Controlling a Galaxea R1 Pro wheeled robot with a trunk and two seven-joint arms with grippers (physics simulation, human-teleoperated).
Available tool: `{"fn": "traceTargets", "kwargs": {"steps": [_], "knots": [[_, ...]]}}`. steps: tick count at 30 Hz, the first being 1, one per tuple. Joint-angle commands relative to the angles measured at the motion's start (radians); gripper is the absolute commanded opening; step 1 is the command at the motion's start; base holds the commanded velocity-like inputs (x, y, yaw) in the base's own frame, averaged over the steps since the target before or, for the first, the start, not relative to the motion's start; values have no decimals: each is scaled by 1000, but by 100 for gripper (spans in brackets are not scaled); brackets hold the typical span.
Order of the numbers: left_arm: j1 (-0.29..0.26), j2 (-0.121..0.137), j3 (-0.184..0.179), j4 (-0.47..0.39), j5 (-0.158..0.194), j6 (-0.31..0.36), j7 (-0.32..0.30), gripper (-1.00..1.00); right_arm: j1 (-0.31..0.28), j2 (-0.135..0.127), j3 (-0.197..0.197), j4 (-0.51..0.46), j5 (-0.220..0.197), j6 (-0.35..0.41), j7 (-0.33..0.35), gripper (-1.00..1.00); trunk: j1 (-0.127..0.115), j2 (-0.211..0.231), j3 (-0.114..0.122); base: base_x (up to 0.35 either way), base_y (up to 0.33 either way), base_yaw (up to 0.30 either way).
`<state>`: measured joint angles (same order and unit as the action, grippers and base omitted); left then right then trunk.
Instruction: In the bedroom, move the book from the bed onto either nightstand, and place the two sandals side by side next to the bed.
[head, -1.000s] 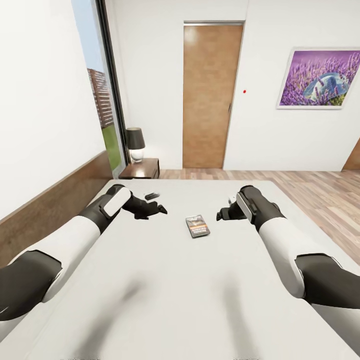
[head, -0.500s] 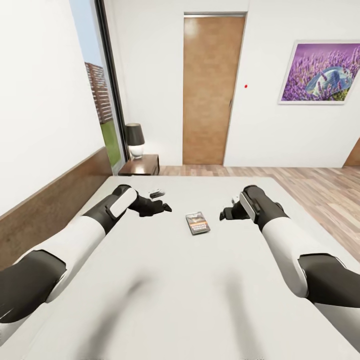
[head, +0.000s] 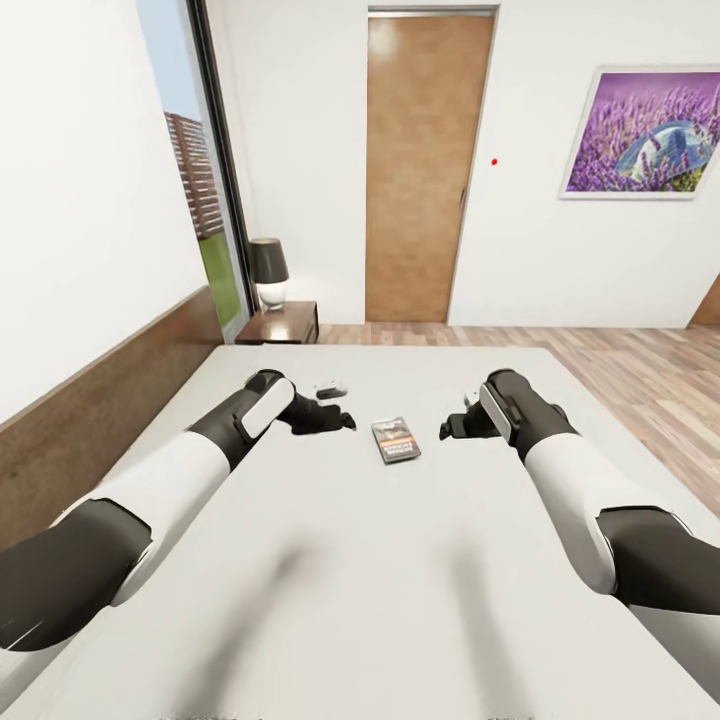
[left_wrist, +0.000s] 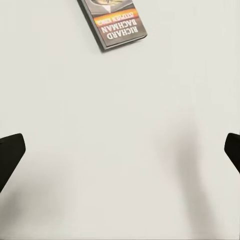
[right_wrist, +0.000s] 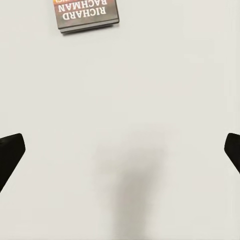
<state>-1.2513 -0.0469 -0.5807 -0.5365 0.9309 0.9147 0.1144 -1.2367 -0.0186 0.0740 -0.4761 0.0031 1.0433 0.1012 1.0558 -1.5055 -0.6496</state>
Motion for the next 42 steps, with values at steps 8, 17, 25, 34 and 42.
{"fn": "traceTargets", "kwargs": {"steps": [8, 17, 25, 34, 42], "knots": [[-3, -12, -3, 0, 5, 63, 8, 100, -2, -1, 7, -3, -1, 4, 6, 100, 0, -1, -14, 0, 0, 0], [-3, -16, -2, 0, 5, 89, 7, 100, -3, 0, 8, -4, -1, 4, 6, 100, 0, -1, -28, 0, 0, 0], [-4, -17, -2, 0, 4, 93, 7, 100, -3, -1, 10, -5, 0, 4, 6, 100, 0, -1, -41, 0, 0, 0], [-5, -19, -3, 0, 3, 95, 7, 100, -3, -2, 10, -5, 0, 4, 5, 100, 0, -1, -55, 0, 0, 0], [-6, -19, -4, 0, 2, 97, 7, 100, -3, 0, 10, -7, 0, 4, 6, 100, 0, -1, -68, 0, 0, 0]]}}
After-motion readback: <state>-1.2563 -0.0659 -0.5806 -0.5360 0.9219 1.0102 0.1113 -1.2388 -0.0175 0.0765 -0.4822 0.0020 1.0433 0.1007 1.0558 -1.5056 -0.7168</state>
